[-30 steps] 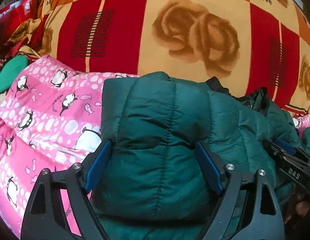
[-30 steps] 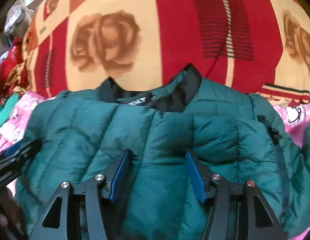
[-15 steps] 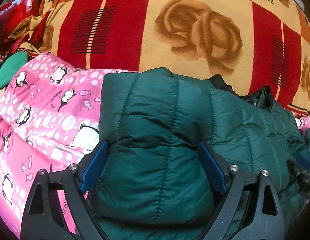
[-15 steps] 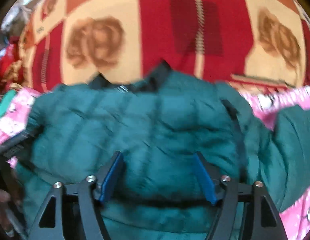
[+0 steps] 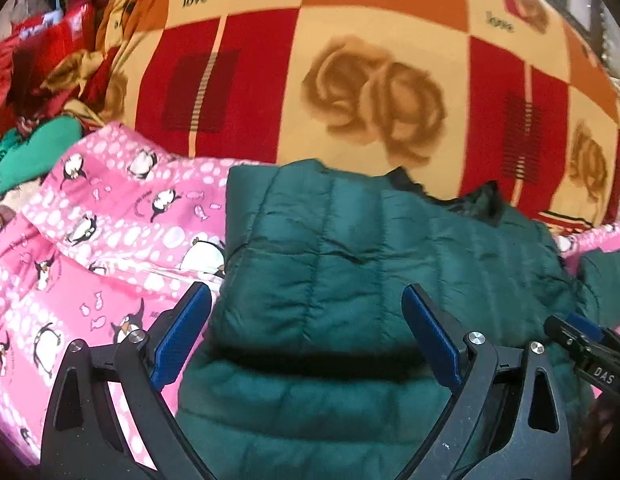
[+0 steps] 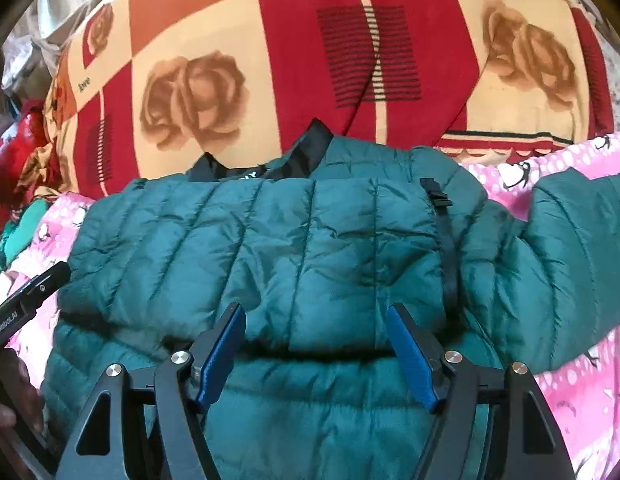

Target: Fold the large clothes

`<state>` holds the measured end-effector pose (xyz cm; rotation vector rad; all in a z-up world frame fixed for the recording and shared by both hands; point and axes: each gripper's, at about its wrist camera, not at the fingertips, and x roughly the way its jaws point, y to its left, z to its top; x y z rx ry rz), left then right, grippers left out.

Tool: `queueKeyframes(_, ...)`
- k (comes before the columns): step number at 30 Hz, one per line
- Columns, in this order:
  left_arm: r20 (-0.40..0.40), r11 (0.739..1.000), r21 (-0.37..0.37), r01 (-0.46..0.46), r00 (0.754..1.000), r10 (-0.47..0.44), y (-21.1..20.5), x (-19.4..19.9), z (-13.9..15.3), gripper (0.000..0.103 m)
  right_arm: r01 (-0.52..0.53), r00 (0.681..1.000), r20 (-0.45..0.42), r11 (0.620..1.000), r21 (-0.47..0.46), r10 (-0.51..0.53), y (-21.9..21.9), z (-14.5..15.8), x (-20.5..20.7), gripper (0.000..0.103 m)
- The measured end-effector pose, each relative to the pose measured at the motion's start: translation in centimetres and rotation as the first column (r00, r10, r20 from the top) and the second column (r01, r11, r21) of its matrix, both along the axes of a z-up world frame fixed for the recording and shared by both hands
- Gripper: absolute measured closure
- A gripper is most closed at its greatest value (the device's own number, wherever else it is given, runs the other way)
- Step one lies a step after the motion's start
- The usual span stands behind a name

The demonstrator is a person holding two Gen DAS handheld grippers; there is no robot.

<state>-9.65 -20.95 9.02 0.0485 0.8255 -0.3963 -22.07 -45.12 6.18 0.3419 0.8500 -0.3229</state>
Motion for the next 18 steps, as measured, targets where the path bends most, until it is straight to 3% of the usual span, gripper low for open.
queueKeyframes(18, 0.018, 0.996, 0.006, 0.094, 0.995, -0.094, -2.2, -6.7, 2.1, 0.007, 0.04, 0.999, 0.003, 0.998, -0.05, -0.04, 0.9, 1.8, -4.9, 0.029)
